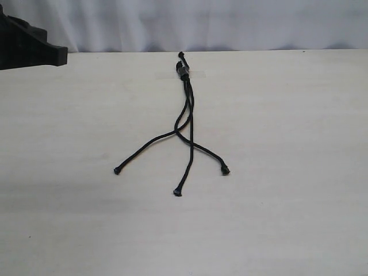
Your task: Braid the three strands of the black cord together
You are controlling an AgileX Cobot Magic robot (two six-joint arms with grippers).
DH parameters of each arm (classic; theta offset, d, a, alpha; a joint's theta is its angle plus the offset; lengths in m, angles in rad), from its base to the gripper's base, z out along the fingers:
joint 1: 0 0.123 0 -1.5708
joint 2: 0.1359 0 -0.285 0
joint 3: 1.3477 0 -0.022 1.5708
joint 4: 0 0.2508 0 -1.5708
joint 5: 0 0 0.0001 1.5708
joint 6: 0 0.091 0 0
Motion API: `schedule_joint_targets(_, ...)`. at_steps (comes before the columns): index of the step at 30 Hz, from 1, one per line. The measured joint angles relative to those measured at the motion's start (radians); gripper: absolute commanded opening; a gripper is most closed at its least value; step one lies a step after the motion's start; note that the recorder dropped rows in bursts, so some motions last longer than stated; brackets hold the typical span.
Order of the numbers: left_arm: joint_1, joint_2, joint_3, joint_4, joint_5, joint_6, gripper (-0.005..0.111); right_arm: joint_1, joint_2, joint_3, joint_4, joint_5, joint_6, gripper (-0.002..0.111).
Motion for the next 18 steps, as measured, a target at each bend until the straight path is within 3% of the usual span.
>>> schedule_joint_targets(10,0.000,-0.030,0.005,0.000,0.002,0.000,0.000,0.000,0.000,0.000,0.000,0.000,0.000,0.004)
schedule_joint_targets(18,0.000,-0.326,0.114,0.005,0.000,0.002,0.000,0.000,0.000,0.000,0.000,0.000,0.000,0.004)
